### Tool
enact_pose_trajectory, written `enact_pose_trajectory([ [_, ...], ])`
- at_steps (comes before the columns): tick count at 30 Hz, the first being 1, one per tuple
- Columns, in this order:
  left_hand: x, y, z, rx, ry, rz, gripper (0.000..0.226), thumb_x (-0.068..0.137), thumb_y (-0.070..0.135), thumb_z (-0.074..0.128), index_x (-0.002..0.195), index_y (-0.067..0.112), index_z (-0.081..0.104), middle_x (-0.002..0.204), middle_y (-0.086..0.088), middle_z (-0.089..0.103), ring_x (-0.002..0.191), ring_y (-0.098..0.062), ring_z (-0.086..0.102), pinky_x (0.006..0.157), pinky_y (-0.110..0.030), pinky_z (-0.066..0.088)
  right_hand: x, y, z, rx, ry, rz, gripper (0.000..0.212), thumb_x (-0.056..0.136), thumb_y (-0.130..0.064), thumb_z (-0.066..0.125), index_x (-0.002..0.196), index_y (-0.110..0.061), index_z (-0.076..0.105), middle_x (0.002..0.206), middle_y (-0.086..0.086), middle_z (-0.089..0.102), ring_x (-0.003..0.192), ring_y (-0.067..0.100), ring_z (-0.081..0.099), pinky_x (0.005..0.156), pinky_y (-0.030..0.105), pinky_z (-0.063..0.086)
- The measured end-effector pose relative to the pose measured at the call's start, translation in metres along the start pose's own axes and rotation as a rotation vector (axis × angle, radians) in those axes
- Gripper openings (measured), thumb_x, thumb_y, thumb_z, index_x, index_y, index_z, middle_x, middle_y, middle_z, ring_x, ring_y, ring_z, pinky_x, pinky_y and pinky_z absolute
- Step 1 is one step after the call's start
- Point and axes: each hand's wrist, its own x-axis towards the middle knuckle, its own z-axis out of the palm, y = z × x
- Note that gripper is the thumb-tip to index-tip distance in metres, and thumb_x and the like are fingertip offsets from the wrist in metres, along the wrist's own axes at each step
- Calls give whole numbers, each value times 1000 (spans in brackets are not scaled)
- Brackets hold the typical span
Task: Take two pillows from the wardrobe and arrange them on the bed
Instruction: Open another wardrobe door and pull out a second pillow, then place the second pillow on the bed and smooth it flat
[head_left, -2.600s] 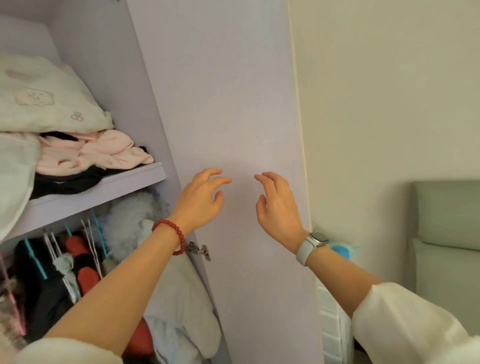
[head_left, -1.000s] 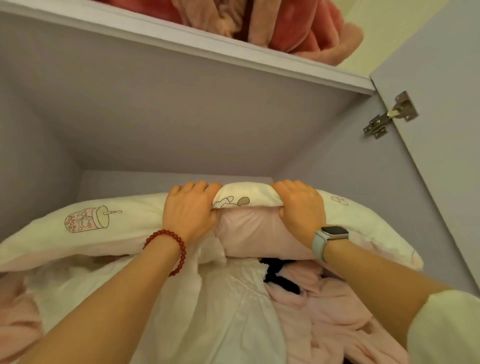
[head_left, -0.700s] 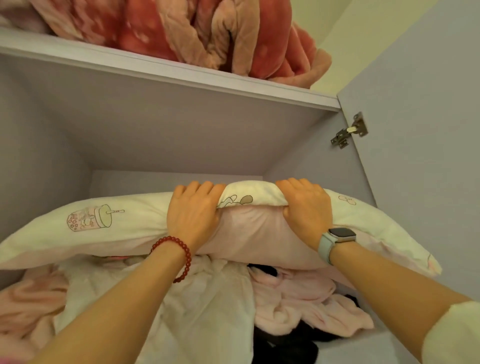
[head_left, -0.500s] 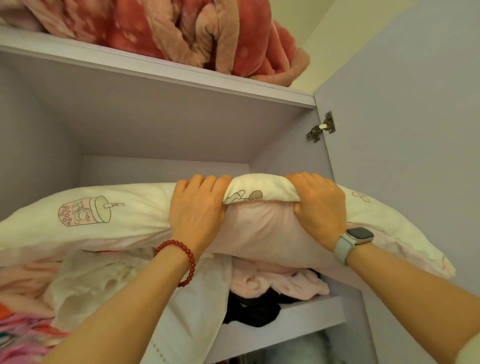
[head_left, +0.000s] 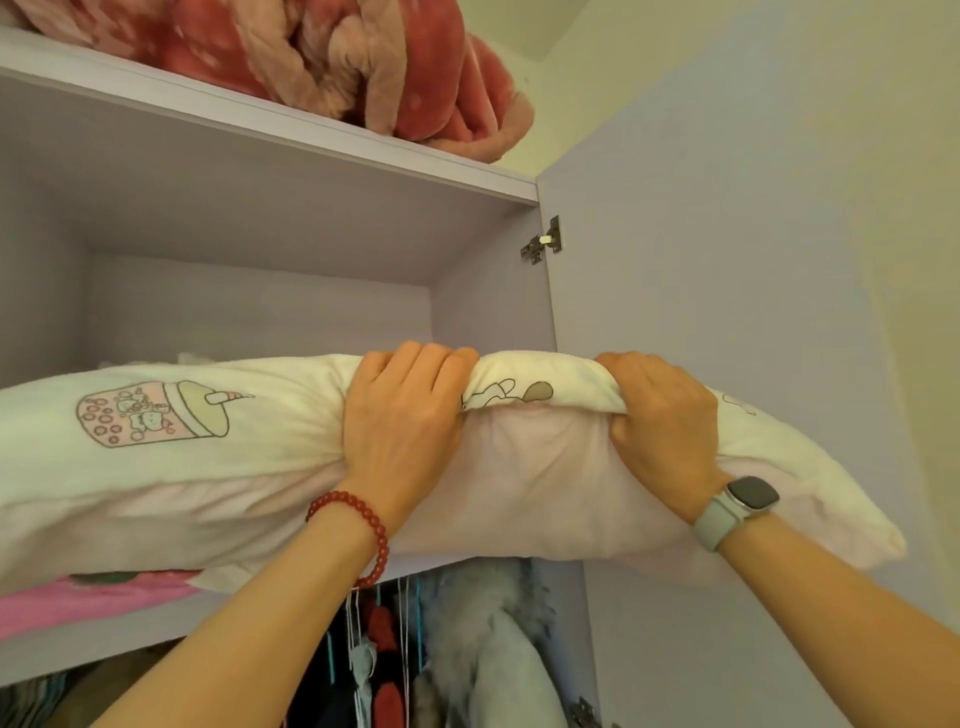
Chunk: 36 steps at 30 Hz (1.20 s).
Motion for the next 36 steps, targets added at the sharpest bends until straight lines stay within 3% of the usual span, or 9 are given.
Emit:
enact_pose_trajectory([
  [8, 9, 22, -33, -195, -10, -30, 16, 72, -5, 62, 83, 7, 64, 63, -9, 60, 56, -28, 54, 57, -32, 26, 9, 0, -79, -150, -172, -16, 34, 66, -12, 33, 84, -7, 61, 59, 12, 63, 49, 31, 58, 44, 26, 34],
  [14, -9, 63, -57, -378, -87, 14, 19, 69, -5, 60, 80, 8, 64, 62, -6, 59, 57, -28, 53, 52, -34, 36, -34, -8, -143, -284, -349, 140, 30, 63, 7, 60, 90, -6, 61, 68, 15, 66, 58, 34, 62, 46, 31, 39],
  [20, -18, 125, -78, -702, -188, -11, 23, 71, 0, 47, 84, 7, 64, 68, -10, 65, 63, -29, 60, 54, -36, 42, -57, 0, -228, -473, -470, 153, 28, 65, -5, 47, 88, -8, 62, 66, 15, 65, 57, 34, 61, 47, 29, 34],
  [25, -48, 215, -91, -1037, -422, -90, 27, 70, -5, 60, 91, 10, 65, 82, -12, 69, 76, -31, 61, 65, -38, 41, -106, 17, -304, -668, -636, 268, 29, 65, 3, 58, 91, -8, 62, 67, 16, 63, 61, 35, 61, 50, 31, 34],
  [31, -84, 372, -107, -1299, -607, 60, 9, 86, 16, 54, 93, 13, 59, 92, -10, 67, 87, -31, 57, 66, -36, 34, -212, 53, -416, -872, -746, 578, 31, 72, -10, 45, 98, -15, 62, 85, 13, 67, 83, 33, 61, 68, 37, 40],
  [34, -94, 460, -113, -1426, -665, 114, 17, 89, 27, 54, 89, 11, 58, 91, -12, 67, 86, -33, 58, 62, -34, 30, -260, 83, -473, -984, -803, 722, 31, 74, -8, 50, 102, -18, 61, 90, 10, 67, 90, 31, 59, 74, 37, 38],
  [36, -99, 522, -116, -1493, -723, 144, 22, 89, 31, 53, 88, 10, 57, 90, -14, 66, 84, -34, 58, 62, -35, 36, -291, 109, -508, -1060, -819, 804, 32, 76, -11, 49, 105, -21, 60, 94, 8, 67, 94, 29, 58, 78, 37, 35],
])
